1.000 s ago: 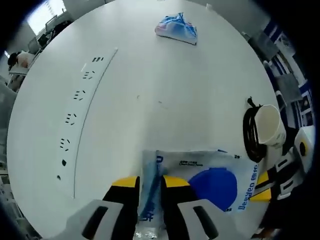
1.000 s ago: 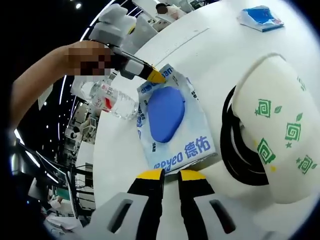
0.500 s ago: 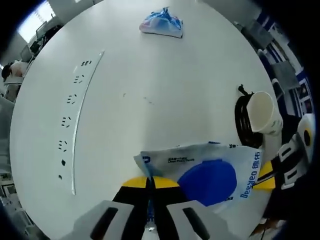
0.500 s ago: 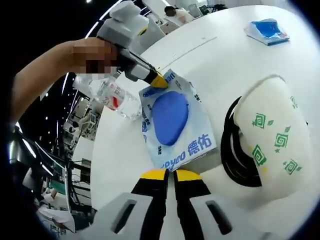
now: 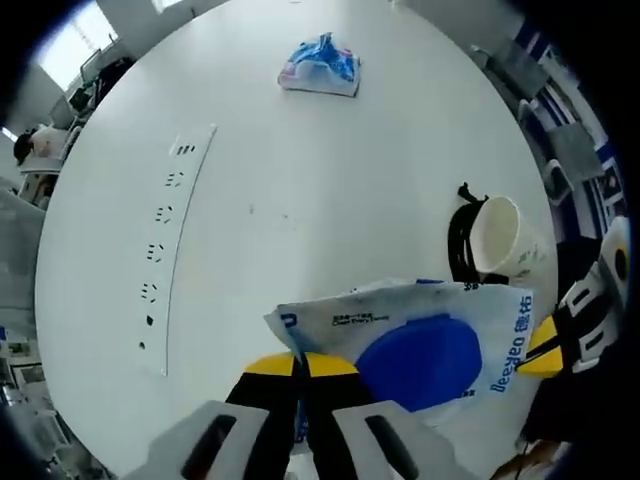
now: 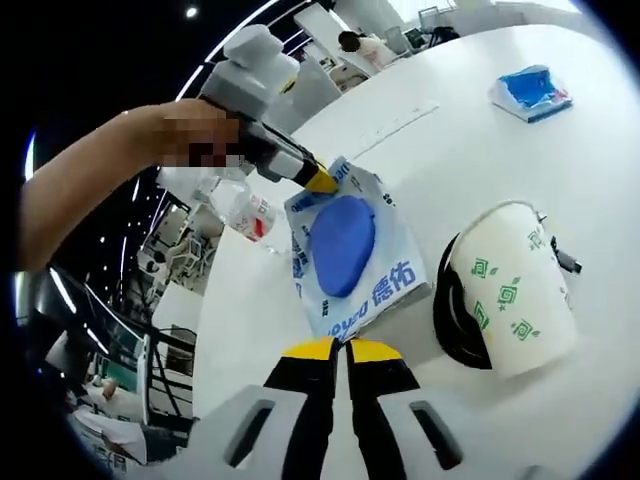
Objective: Arrange the tabletop items into an orderly group along one side of the table until the central work area is clear of visible clutter.
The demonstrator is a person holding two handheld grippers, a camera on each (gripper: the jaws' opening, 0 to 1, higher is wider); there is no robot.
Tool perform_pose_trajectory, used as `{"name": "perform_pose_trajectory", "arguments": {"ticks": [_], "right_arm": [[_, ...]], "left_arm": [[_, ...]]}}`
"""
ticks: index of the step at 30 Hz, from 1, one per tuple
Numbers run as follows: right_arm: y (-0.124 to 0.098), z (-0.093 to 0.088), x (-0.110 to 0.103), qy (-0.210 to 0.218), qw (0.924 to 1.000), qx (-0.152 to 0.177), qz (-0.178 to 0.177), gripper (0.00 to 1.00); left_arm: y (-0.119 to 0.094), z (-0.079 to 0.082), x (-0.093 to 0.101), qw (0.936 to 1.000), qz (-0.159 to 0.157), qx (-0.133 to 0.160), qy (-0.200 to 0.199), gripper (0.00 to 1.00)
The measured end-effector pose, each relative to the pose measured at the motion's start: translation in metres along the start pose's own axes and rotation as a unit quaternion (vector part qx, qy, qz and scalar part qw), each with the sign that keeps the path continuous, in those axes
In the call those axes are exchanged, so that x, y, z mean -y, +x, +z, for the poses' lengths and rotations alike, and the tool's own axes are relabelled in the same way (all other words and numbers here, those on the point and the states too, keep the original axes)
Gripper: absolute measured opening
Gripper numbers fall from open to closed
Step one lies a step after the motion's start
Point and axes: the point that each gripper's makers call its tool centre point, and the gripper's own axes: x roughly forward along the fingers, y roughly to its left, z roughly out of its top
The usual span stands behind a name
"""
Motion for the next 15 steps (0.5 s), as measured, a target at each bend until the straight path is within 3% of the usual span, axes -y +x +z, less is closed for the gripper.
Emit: {"name": "perform_pose_trajectory", "arguments": {"ticks": [15], "right_arm": [[-0.036, 0.026, 0.006, 0.011, 0.9996, 0.024, 0.007, 0.0]], "left_arm": [[-0.036, 0.018, 0.006, 0.9993, 0.027, 0.022, -0.016, 0.0]]}}
